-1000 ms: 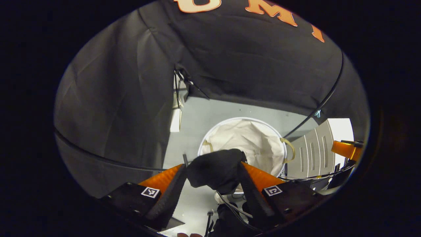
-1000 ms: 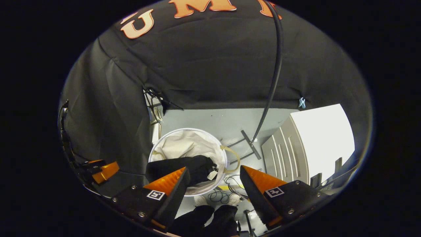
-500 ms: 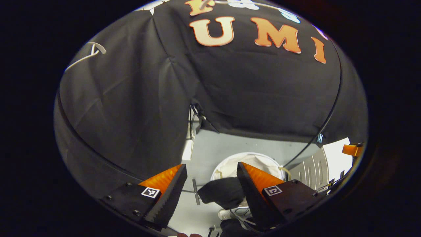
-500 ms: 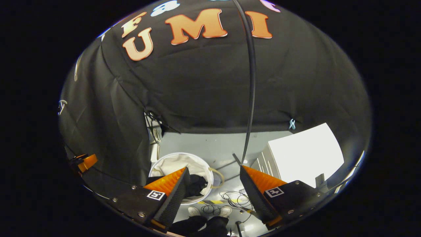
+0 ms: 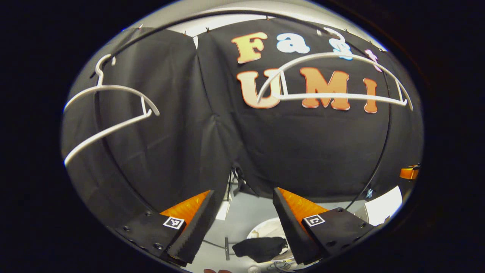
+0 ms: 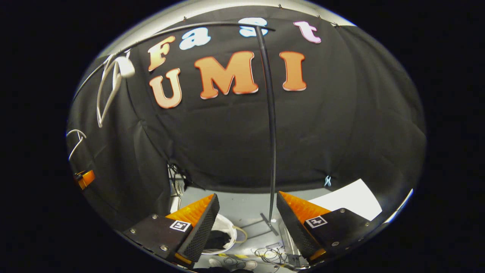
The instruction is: Grasp the clothes on the hanger with both hands and then place them into the laundry hamper below.
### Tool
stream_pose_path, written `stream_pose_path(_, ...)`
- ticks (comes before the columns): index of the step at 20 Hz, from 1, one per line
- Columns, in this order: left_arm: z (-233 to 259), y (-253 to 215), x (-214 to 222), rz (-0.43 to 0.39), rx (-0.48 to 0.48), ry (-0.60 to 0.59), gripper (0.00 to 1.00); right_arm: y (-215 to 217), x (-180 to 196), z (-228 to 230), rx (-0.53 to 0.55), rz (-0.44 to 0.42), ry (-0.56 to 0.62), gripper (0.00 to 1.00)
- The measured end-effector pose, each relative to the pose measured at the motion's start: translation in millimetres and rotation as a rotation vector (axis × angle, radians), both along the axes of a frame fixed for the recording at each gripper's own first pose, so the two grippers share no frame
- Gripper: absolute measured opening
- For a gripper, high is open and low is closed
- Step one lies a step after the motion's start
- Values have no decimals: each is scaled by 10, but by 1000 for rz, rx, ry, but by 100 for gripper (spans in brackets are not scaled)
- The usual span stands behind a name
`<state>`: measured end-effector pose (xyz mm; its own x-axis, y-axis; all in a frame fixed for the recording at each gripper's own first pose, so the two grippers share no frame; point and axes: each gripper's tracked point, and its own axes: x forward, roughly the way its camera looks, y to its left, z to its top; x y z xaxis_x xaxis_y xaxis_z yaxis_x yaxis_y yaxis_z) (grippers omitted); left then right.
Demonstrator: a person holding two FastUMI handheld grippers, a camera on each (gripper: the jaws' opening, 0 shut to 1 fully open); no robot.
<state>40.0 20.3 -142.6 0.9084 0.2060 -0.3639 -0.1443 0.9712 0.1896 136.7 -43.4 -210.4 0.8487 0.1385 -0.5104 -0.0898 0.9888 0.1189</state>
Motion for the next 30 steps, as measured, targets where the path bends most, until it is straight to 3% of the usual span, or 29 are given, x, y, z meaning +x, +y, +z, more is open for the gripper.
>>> stream_pose_path(5,861,-160,21,-9,-17,-217,98,-98,117,713,-20,14,-170,94)
stream_pose_path(11,1533,-176,-85,14,23,-383,99,-293,137,1370,-58,13,-367,94)
stream_pose_path(12,1577,-169,-98,13,28,-394,99,-314,143,1465,-62,14,-392,100)
stream_pose_path(15,1617,-114,-162,45,27,-406,99,-345,110,1606,-71,17,-445,100)
stream_pose_path(16,1614,-120,-186,48,16,-408,99,-370,95,1650,-78,14,-461,94)
stream_pose_path(18,1611,-102,-242,57,6,-410,99,-405,70,1677,-93,12,-483,100)
stream_pose_path(20,1583,-60,-278,72,-1,-408,99,-398,22,1700,-100,17,-493,100)
stream_pose_path(21,1554,-46,-288,77,-12,-402,99,-391,11,1701,-99,18,-495,94)
stream_pose_path(23,1504,-24,-302,82,-36,-386,99,-368,-36,1686,-92,23,-491,94)
stream_pose_path(24,1500,-7,-312,83,-41,-382,99,-347,-44,1692,-89,26,-492,100)
stream_pose_path(27,1534,72,-338,84,-24,-381,99,-290,-99,1717,-93,24,-500,100)
stream_pose_path(28,1548,96,-336,82,-19,-380,99,-256,-122,1730,-94,23,-502,94)
stream_pose_path(30,1568,150,-328,75,-13,-378,98,-174,-168,1749,-87,19,-506,100)
